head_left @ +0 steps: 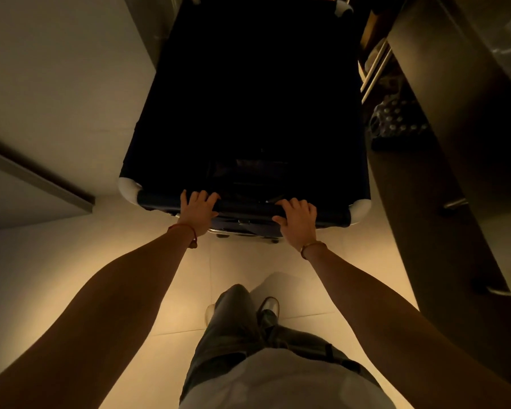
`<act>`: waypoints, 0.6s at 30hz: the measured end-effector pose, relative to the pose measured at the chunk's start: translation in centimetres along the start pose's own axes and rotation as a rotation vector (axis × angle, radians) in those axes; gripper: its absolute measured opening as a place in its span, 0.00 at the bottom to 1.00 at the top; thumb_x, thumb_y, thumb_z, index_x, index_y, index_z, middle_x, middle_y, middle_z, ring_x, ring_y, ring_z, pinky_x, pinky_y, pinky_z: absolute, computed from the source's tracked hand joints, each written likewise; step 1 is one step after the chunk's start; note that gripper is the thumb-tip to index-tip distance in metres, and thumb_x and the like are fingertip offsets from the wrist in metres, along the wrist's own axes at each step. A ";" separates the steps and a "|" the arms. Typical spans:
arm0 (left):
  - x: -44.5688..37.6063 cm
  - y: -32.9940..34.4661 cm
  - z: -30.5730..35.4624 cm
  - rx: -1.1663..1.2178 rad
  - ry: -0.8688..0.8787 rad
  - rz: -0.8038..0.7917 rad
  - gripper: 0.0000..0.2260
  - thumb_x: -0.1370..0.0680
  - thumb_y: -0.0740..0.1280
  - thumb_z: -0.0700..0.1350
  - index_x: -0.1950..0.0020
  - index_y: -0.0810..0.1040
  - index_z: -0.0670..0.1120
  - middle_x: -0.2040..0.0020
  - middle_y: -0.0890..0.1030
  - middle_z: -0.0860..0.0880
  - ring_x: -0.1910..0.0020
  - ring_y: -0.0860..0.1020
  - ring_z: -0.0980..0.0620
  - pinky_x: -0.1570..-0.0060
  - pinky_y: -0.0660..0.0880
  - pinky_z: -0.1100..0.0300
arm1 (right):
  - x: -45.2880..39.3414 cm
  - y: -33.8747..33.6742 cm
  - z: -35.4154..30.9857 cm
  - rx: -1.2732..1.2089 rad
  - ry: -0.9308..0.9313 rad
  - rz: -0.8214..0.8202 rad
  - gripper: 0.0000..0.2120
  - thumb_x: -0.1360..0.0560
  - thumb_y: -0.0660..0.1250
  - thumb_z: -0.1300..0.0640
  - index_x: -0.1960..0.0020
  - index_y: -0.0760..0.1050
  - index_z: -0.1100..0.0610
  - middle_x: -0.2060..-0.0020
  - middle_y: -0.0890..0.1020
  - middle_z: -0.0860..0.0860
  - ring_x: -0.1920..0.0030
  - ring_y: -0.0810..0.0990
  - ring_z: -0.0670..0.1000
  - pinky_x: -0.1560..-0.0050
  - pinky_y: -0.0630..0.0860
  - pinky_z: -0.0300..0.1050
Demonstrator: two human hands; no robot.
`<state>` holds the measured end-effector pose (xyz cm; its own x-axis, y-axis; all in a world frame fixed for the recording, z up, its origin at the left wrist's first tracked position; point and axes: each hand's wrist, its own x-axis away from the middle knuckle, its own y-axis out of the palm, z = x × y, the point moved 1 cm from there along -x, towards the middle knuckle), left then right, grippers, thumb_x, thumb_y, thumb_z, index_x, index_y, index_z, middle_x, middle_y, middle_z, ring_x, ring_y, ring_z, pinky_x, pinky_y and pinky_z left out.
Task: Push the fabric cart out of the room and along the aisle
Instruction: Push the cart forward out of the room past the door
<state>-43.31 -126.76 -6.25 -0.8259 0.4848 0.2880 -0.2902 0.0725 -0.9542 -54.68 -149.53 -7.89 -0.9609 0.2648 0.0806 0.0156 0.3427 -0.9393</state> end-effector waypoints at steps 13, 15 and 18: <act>-8.1 -2.0 0.0 0.046 0.040 0.043 0.17 0.21 0.61 0.48 0.32 0.66 0.50 0.38 0.73 0.44 0.36 0.68 0.42 0.28 0.55 0.42 | -8.4 -1.9 2.5 0.036 -0.011 0.010 0.15 0.24 0.64 0.49 0.39 0.72 0.52 0.47 0.78 0.56 0.44 0.73 0.60 0.38 0.63 0.55; -9.4 -2.5 -0.2 0.046 0.052 0.039 0.17 0.21 0.60 0.49 0.32 0.66 0.51 0.38 0.73 0.45 0.36 0.68 0.42 0.29 0.57 0.43 | -9.9 -2.0 2.8 0.051 -0.014 0.004 0.15 0.24 0.63 0.48 0.39 0.72 0.53 0.48 0.78 0.56 0.44 0.73 0.59 0.37 0.63 0.55; -11.4 -3.5 -0.7 0.066 0.070 0.023 0.18 0.20 0.59 0.52 0.32 0.65 0.50 0.38 0.73 0.45 0.36 0.68 0.43 0.30 0.59 0.45 | -12.2 -2.3 3.3 0.061 -0.022 -0.005 0.15 0.23 0.63 0.48 0.39 0.72 0.52 0.48 0.78 0.55 0.44 0.73 0.59 0.37 0.63 0.55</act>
<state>-32.53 -131.97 -6.22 -0.7977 0.5455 0.2572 -0.3046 0.0037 -0.9525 -43.93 -156.58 -7.80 -0.9669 0.2428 0.0784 -0.0053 0.2881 -0.9576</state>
